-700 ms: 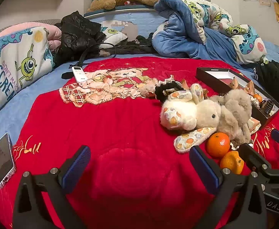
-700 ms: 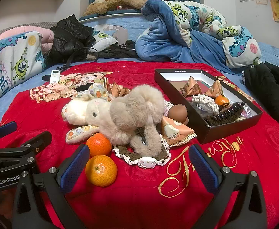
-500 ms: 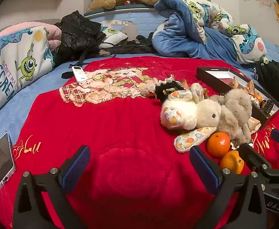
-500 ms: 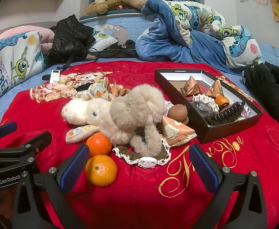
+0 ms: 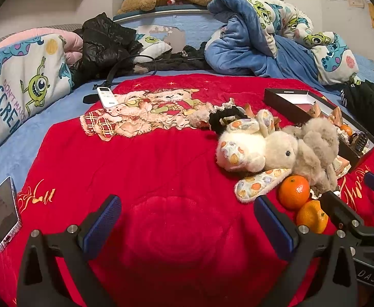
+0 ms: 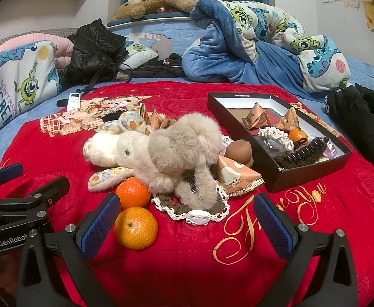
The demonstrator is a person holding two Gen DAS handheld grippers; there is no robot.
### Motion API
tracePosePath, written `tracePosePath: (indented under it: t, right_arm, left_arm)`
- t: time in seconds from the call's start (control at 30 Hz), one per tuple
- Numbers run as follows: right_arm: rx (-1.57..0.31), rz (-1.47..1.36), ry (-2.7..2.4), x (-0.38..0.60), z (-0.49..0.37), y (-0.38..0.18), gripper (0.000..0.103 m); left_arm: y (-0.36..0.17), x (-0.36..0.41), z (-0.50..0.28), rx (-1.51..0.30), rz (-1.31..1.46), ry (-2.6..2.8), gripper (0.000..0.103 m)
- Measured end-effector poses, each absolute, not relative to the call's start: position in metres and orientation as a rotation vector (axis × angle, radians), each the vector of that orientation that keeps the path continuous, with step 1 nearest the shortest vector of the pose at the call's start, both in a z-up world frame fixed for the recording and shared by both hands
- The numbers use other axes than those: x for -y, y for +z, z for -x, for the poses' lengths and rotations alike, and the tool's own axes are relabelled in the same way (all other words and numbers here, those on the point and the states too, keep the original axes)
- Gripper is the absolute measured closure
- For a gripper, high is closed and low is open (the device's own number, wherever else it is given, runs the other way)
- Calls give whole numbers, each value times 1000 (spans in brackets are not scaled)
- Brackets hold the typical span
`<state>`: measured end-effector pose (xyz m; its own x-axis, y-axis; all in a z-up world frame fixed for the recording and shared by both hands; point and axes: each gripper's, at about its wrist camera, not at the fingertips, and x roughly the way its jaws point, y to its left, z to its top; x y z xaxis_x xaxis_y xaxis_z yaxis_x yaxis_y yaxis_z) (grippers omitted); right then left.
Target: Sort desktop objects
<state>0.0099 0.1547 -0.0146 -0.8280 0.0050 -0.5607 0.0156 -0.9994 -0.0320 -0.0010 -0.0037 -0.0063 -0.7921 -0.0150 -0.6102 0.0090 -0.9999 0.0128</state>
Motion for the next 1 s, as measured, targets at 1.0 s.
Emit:
tracePosePath:
  t: [1.0]
  right_arm:
    - [-55,-937,-2989,-154,-10,-13,0]
  left_arm:
    - [-7,2,3,3,-1031,-2965,0]
